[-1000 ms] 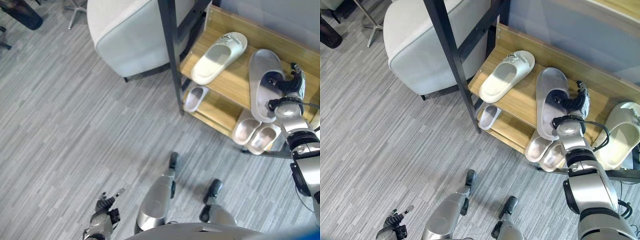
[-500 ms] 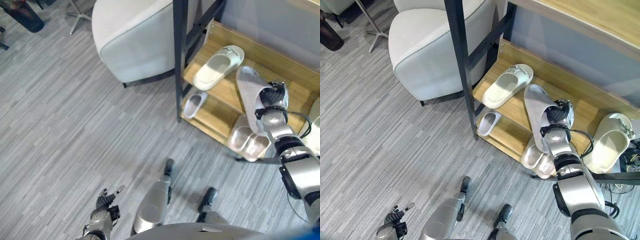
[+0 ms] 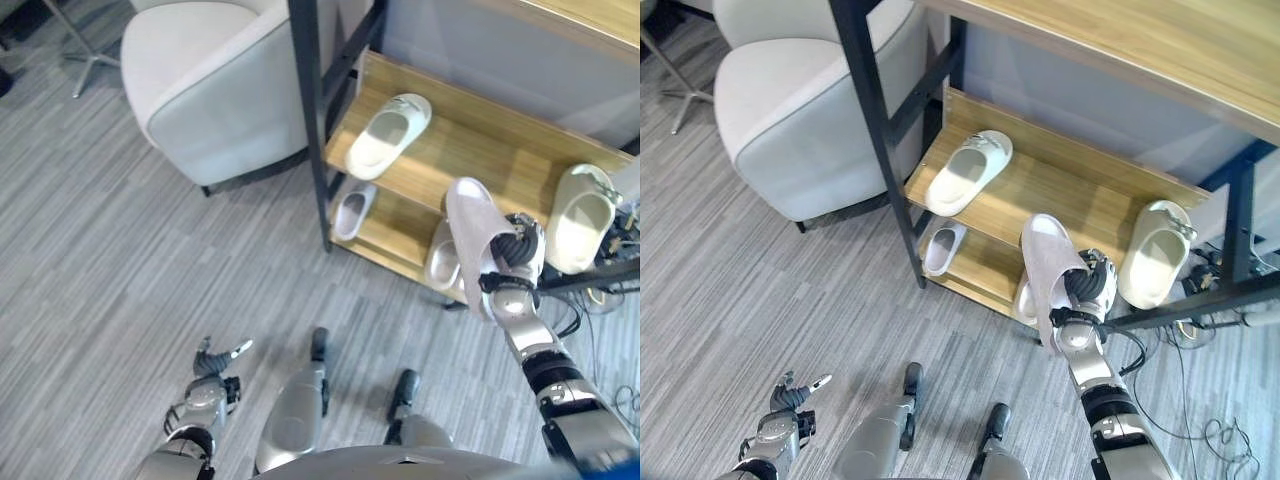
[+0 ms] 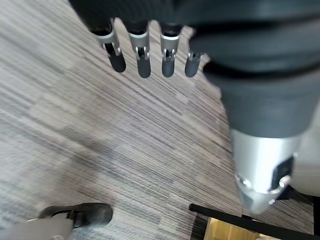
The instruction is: Arrange the slippers neatly on the shoe rack.
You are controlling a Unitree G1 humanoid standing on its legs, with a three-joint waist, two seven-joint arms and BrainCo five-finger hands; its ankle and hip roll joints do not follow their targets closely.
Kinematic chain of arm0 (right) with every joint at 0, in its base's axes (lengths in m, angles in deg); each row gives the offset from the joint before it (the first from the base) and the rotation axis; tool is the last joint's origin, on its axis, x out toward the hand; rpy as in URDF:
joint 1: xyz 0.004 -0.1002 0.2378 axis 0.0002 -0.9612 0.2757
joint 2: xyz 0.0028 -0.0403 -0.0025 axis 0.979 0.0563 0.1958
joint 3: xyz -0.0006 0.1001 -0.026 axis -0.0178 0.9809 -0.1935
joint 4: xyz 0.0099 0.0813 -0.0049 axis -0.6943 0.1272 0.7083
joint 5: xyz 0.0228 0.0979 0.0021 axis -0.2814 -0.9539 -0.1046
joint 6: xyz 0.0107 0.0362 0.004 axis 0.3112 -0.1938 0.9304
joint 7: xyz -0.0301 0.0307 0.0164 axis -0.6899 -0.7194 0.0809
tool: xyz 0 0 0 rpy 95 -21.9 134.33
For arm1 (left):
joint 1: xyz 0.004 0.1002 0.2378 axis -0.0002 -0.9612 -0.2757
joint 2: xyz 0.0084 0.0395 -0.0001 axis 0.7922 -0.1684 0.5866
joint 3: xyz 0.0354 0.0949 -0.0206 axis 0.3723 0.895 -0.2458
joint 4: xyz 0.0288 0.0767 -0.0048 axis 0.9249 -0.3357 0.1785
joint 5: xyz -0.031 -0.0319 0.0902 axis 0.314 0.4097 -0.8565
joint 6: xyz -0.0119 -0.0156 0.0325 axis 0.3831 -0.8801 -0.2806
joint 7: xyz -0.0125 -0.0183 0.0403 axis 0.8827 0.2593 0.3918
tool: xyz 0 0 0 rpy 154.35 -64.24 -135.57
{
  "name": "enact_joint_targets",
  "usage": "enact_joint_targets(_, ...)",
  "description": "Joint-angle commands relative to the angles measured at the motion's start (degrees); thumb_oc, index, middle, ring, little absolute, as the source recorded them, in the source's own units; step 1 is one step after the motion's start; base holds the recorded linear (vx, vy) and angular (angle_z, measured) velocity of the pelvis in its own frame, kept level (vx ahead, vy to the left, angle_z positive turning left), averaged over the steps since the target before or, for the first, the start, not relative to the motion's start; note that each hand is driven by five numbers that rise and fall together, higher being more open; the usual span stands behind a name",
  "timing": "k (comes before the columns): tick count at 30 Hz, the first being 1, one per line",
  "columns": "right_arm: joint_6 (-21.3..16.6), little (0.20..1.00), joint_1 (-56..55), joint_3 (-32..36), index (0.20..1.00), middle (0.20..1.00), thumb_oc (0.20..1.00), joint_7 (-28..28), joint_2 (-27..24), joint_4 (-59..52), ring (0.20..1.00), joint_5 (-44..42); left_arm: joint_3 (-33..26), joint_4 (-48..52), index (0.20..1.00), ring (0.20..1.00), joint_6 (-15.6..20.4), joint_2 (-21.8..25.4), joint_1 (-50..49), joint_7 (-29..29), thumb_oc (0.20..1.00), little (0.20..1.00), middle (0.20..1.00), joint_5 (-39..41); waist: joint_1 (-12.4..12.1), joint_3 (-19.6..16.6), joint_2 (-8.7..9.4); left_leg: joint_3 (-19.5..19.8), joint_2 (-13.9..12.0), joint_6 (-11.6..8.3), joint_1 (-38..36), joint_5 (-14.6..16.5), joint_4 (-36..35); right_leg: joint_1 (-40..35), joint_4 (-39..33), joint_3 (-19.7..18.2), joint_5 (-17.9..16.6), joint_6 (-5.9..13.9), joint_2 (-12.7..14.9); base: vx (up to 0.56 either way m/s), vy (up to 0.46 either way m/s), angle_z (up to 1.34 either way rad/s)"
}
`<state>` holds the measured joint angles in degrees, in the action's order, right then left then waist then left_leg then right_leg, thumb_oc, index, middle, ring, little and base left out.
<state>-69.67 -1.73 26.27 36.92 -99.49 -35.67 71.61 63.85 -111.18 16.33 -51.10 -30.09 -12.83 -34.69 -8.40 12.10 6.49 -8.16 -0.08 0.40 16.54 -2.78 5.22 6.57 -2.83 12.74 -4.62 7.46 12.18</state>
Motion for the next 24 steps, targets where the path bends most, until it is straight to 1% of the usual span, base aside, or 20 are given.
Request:
enact_joint_targets(1, -4.4, 0.200, -4.6, 1.3, 0.200, 0.200, 0.200, -3.3, -0.9, -6.2, 0.200, -0.6, -2.3, 0.0, 1.000, 1.000, 0.5, 2.6, -2.3, -3.2, 1.000, 1.000, 1.000, -0.9, 1.2, -0.2, -1.08, 3.7, -0.6, -0.48, -0.4, 10.2, 7.5, -5.7, 10.9, -2.5, 6.0, 4.92, 2.0, 0.01, 0.206, -0.25)
enact_joint_targets(2, -4.3, 0.200, -4.5, 2.4, 0.200, 0.200, 0.200, -6.3, -2.5, -6.6, 0.200, -1.2, 4.4, 1.0, 1.000, 1.000, 0.0, 7.5, -2.5, 9.6, 1.000, 1.000, 1.000, -7.0, 3.3, -0.4, -2.10, 3.1, -0.3, 0.09, -1.7, 10.2, 6.5, -4.8, 13.7, -3.9, 4.6, 5.42, 2.3, 0.02, 0.274, -0.12)
enact_joint_targets(3, -4.1, 0.200, -6.8, 1.7, 0.200, 0.200, 0.200, -7.3, -1.0, -8.2, 0.200, -0.6, 6.5, 4.6, 1.000, 1.000, -0.7, 6.7, -1.5, 5.2, 1.000, 1.000, 1.000, -11.8, 4.0, 0.0, -2.62, 2.9, -0.1, 0.54, -3.0, 10.8, 6.6, -4.2, 16.5, -4.6, 3.7, 5.48, 2.7, 0.04, 0.244, -0.13)
enact_joint_targets(4, -5.2, 0.200, -8.6, 1.8, 0.200, 0.200, 0.200, -8.6, -0.8, -9.4, 0.200, -1.1, 8.7, 10.1, 1.000, 1.000, 0.4, 5.4, -1.5, 5.0, 1.000, 1.000, 1.000, -12.0, 4.8, 0.3, -2.93, 3.1, 0.5, 0.92, -4.2, 11.2, 6.4, -3.5, 18.7, -5.4, 2.5, 5.66, 2.8, 0.04, 0.175, -0.15)
enact_joint_targets(5, -5.2, 0.200, -10.6, 1.8, 0.200, 0.200, 0.200, -9.4, -0.2, -8.7, 0.200, -1.5, 9.9, 13.6, 1.000, 1.000, -0.7, 5.2, -2.9, 2.9, 1.000, 1.000, 1.000, -16.7, 5.9, 0.9, -3.39, 3.3, 0.9, 1.31, -5.3, 11.1, 6.1, -2.2, 22.0, -6.7, -0.2, 5.71, 2.8, 0.04, 0.157, -0.13)
enact_joint_targets(6, -5.2, 0.200, -12.1, 1.9, 0.200, 0.200, 0.200, -10.7, 0.2, -8.8, 0.200, -1.9, 10.5, 17.0, 1.000, 1.000, -1.4, 4.8, -4.2, 3.1, 1.000, 1.000, 1.000, -18.3, 6.9, 1.5, -3.95, 3.7, 1.0, 1.75, -6.3, 11.1, 5.8, -1.1, 24.9, -8.2, -1.1, 5.34, 2.1, 0.03, 0.146, -0.06)
enact_joint_targets(7, -5.2, 0.200, -13.1, 1.7, 0.200, 0.200, 0.200, -11.1, 0.3, -8.7, 0.200, -1.7, 10.5, 18.3, 1.000, 1.000, -1.5, 4.8, -5.0, 3.1, 1.000, 1.000, 1.000, -19.0, 7.6, 1.8, -4.73, 4.1, 0.9, 1.96, -7.0, 10.6, 5.2, 0.2, 27.1, -9.2, -1.4, 5.09, 0.9, 0.06, 0.140, 0.08)
enact_joint_targets(9, -5.2, 0.200, -15.0, 1.5, 0.200, 0.200, 0.200, -12.1, 0.6, -9.5, 0.200, -0.8, 10.6, 20.1, 1.000, 1.000, -1.9, 4.1, -6.2, 3.4, 1.000, 1.000, 1.000, -20.0, 9.1, 2.6, -6.23, 5.2, 0.8, 2.14, -9.4, 10.5, 3.9, 4.1, 31.0, -11.4, 1.6, 3.87, -2.7, 0.10, 0.121, 0.11)
enact_joint_targets(10, -5.1, 0.200, -15.5, 1.0, 0.200, 0.200, 0.200, -12.5, 0.7, -9.7, 0.200, -0.6, 10.4, 19.8, 1.000, 1.000, -1.9, 3.6, -6.3, 3.1, 1.000, 1.000, 1.000, -20.1, 9.9, 3.1, -6.68, 5.6, 0.8, 2.03, -10.3, 10.5, 3.4, 6.0, 31.4, -12.1, 4.4, 3.25, -4.1, 0.09, 0.059, 0.17)
enact_joint_targets(11, -5.1, 0.200, -15.6, 1.0, 0.200, 0.200, 0.200, -12.5, 0.7, -9.7, 0.200, -0.6, 10.4, 19.8, 1.000, 1.000, -1.9, 3.5, -6.3, 3.1, 1.000, 1.000, 1.000, -20.2, 10.0, 3.1, -6.64, 5.7, 0.8, 1.97, -10.5, 10.6, 3.4, 6.0, 31.8, -12.0, 4.7, 3.19, -4.1, 0.12, 0.009, 0.18)
enact_joint_targets(12, -5.3, 0.200, -15.7, 0.0, 0.200, 0.200, 0.200, -13.3, 0.8, -9.5, 0.200, -1.4, 10.9, 17.9, 1.000, 1.000, -2.0, 2.5, -5.6, 2.6, 1.000, 1.000, 1.000, -20.3, 11.2, 4.1, -6.63, 6.3, 1.3, 1.61, -11.8, 11.1, 3.4, 7.7, 28.2, -12.8, 8.1, 2.09, -5.9, 0.12, -0.042, 0.13)
enact_joint_targets(13, -5.4, 0.200, -15.6, -0.8, 0.200, 0.200, 0.200, -13.6, 0.6, -8.7, 0.200, -1.6, 11.0, 17.1, 1.000, 1.000, -1.9, 2.0, -5.3, 2.3, 1.000, 1.000, 1.000, -19.9, 11.6, 4.6, -6.49, 6.8, 1.6, 1.44, -12.3, 11.5, 3.7, 8.7, 26.3, -13.7, 8.1, 1.93, -6.4, 0.16, -0.071, 0.07)
enact_joint_targets(15, -5.2, 0.200, -14.5, -2.6, 0.200, 0.200, 0.200, -14.2, 0.4, -6.5, 0.200, -2.1, 11.4, 15.9, 1.000, 1.000, -1.8, 1.3, -4.2, 1.8, 1.000, 1.000, 1.000, -19.4, 12.4, 5.4, -5.87, 8.1, 2.5, 0.98, -13.3, 12.4, 4.2, 11.2, 20.8, -15.6, 6.3, 2.22, -7.0, 0.12, -0.102, 0.14)
enact_joint_targets(16, -5.3, 0.200, -14.4, -2.7, 0.200, 0.200, 0.200, -14.2, 0.3, -6.3, 0.200, -2.2, 11.4, 15.9, 1.000, 1.000, -1.8, 1.2, -4.2, 1.7, 1.000, 1.000, 1.000, -19.4, 12.6, 5.6, -6.05, 8.3, 2.3, 0.96, -13.5, 12.6, 4.4, 10.8, 20.7, -15.4, 6.4, 2.20, -7.1, 0.18, -0.164, 0.30)
enact_joint_targets(17, -4.9, 0.200, -13.2, -4.3, 0.200, 0.200, 0.200, -14.6, -0.2, -4.9, 0.200, -1.7, 11.7, 15.6, 1.000, 1.000, -1.5, 0.7, -3.5, 2.0, 1.000, 1.000, 1.000, -18.6, 13.0, 6.0, -5.54, 9.6, 2.9, 0.34, -14.2, 13.4, 4.9, 12.2, 15.8, -15.7, 4.6, 2.94, -6.8, 0.18, -0.176, 0.43)
enact_joint_targets(19, -4.8, 0.200, -12.6, -5.2, 0.200, 0.200, 0.200, -15.2, -0.7, -4.3, 0.200, -1.6, 12.1, 15.1, 1.000, 1.000, -1.3, 0.7, -3.0, 2.0, 1.000, 1.000, 1.000, -18.3, 13.4, 6.2, -5.55, 10.5, 3.0, 0.17, -14.9, 13.9, 4.7, 12.5, 14.7, -15.3, 4.1, 3.00, -6.9, 0.14, -0.156, 0.71)
enact_joint_targets(20, -5.0, 0.200, -13.1, -5.5, 0.200, 0.200, 0.200, -15.8, -0.7, -4.5, 0.200, -2.1, 12.3, 14.9, 1.000, 1.000, -1.2, 0.7, -2.9, 2.2, 1.000, 1.000, 1.000, -18.2, 13.5, 6.1, -5.18, 11.4, 3.3, 0.01, -14.9, 14.1, 5.2, 11.7, 14.0, -15.8, 4.1, 2.94, -6.8, 0.10, -0.195, 1.02)
enact_joint_targets(21, -5.5, 0.200, -14.0, -6.6, 0.200, 0.200, 0.200, -16.8, -1.2, -4.1, 0.200, -2.4, 12.7, 14.4, 1.000, 1.000, -0.9, 0.2, -3.0, 2.4, 1.000, 1.000, 1.000, -18.2, 13.5, 5.1, -4.76, 12.6, 3.5, -0.51, -15.0, 14.3, 5.3, 9.6, 12.5, -17.6, 4.4, 1.56, -7.7, 0.14, -0.284, 1.09)
enact_joint_targets(22, -5.6, 0.200, -14.1, -7.2, 0.200, 0.200, 0.200, -17.1, -2.1, -4.1, 0.200, -1.6, 12.5, 14.2, 1.000, 1.000, -0.8, -0.1, -3.2, 2.4, 1.000, 1.000, 1.000, -17.9, 13.3, 4.5, -4.77, 13.2, 3.1, -0.99, -15.1, 14.2, 4.9, 9.1, 12.6, -18.2, 4.5, 0.97, -8.5, 0.15, -0.318, 1.20)
enact_joint_targets(24, -5.6, 0.200, -13.4, -9.3, 0.200, 0.200, 0.200, -17.7, -3.8, -3.9, 0.200, 0.5, 12.2, 14.1, 1.000, 1.000, -0.5, -0.8, -4.1, 2.4, 1.000, 1.000, 1.000, -16.0, 12.7, 3.3, -5.01, 13.3, 1.3, -1.99, -15.6, 14.1, 4.4, 8.1, 12.8, -16.9, 5.4, -0.20, -9.5, 0.14, -0.227, 0.64)
